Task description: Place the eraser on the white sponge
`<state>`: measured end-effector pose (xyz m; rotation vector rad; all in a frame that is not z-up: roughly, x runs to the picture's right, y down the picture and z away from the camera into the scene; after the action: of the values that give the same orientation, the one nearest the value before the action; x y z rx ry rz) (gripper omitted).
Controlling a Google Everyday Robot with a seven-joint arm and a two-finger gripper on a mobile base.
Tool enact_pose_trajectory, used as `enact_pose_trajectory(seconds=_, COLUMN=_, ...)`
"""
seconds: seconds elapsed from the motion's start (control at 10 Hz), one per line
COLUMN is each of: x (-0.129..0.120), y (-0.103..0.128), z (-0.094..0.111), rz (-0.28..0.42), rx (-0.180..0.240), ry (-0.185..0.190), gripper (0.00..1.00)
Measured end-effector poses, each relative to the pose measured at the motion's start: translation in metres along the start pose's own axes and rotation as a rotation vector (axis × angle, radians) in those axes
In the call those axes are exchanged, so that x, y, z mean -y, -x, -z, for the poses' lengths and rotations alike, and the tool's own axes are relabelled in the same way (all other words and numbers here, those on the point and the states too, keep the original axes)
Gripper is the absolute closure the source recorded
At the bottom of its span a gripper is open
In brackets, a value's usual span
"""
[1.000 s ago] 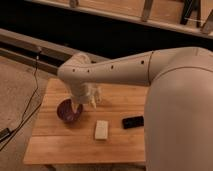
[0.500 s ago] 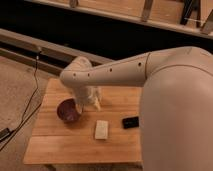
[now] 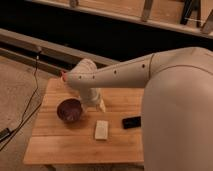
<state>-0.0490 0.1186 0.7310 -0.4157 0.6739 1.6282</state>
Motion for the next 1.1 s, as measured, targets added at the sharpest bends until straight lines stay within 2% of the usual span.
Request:
enact_pose_trajectory(seconds=0.4, x=0.017, y=-0.002, z=-0.001, rz=0.003, rx=-0.002, ry=0.001, gripper=0.35)
enact_pose_trajectory(seconds=0.6, x=0.028, y=-0.004, z=-0.003, rz=0.039, rx=-0.021, ry=-0.005, gripper=0.35)
enact_pose_trajectory(seconds=0.8, x=0.037, y=-0.009, z=-0.007, rz=0.112, rx=-0.065, ry=-0.007, gripper=0.35)
enact_pose_trajectory(seconds=1.1, x=0.048, y=-0.015, z=-0.016, rz=0.314, rx=-0.182, ry=0.004, gripper=0.35)
